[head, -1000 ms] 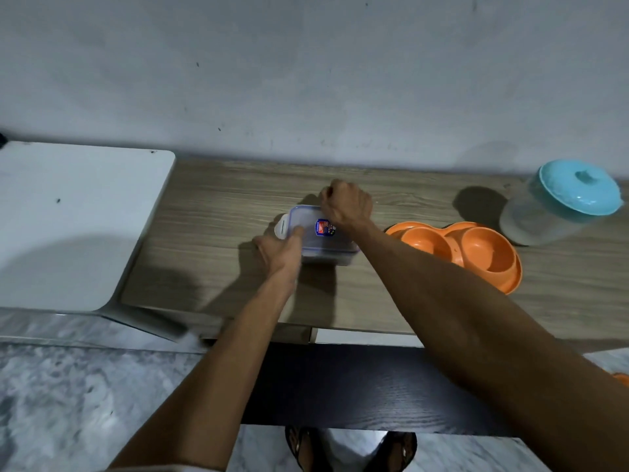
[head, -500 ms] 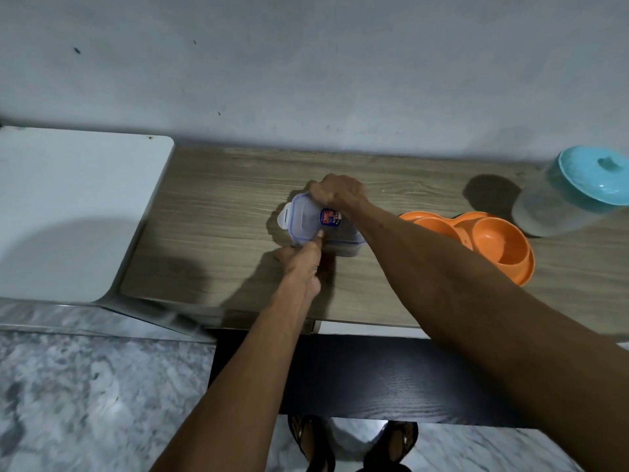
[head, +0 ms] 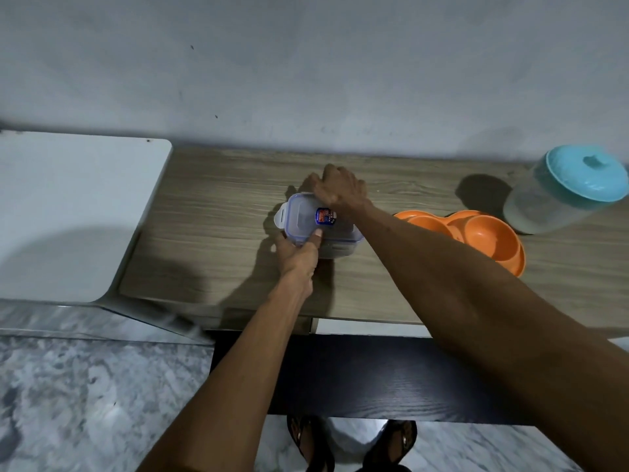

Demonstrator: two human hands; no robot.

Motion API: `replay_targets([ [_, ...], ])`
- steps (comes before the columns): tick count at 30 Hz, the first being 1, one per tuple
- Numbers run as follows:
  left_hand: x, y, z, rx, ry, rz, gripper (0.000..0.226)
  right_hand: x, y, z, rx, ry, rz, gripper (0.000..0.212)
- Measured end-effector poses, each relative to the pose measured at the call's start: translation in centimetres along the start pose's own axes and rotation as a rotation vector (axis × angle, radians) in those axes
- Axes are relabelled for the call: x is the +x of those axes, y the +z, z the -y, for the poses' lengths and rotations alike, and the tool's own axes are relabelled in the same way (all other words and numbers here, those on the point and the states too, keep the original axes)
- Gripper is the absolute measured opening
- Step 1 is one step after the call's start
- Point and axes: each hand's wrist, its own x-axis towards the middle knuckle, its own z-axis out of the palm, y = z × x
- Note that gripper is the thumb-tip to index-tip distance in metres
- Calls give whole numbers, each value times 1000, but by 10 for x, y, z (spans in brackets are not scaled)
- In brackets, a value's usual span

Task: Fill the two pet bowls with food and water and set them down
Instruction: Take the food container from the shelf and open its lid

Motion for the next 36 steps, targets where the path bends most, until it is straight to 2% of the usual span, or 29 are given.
replay_targets([
  [3, -6, -5, -1, 56, 45, 27, 55, -10, -14, -18, 98, 43, -46, 52],
  [5, -10, -8, 0, 98, 33, 52, 49, -18, -22, -35, 168, 85, -16, 55],
  [8, -20, -16, -3, 147, -19, 115, 41, -33, -26, -54, 256, 190, 43, 46],
  [10, -25, -20, -7, 146, -31, 127, 40, -45, -26, -60, 353, 275, 90, 43],
  [12, -27, -20, -10, 129, -58, 125, 49, -53, -27, -63, 442, 332, 93, 39],
  [17, -32, -18, -14, 126, -107, 154, 65, -55, -43, -55, 535, 370, 23, 30],
  [22, -31, -19, -14, 122, -111, 187, 72, -46, -58, -38, 749, 347, 77, 14],
  [26, -25, -21, -13, 81, -126, 160, 81, -39, -71, -25, 873, 309, 133, 18],
  [32, -17, -23, -6, 110, -132, 170, 67, -4, -81, -19, 1018, 333, 22, 19],
  [36, -6, -25, 2, 140, -118, 158, 62, 33, -71, -26, 1006, 389, -53, 15],
])
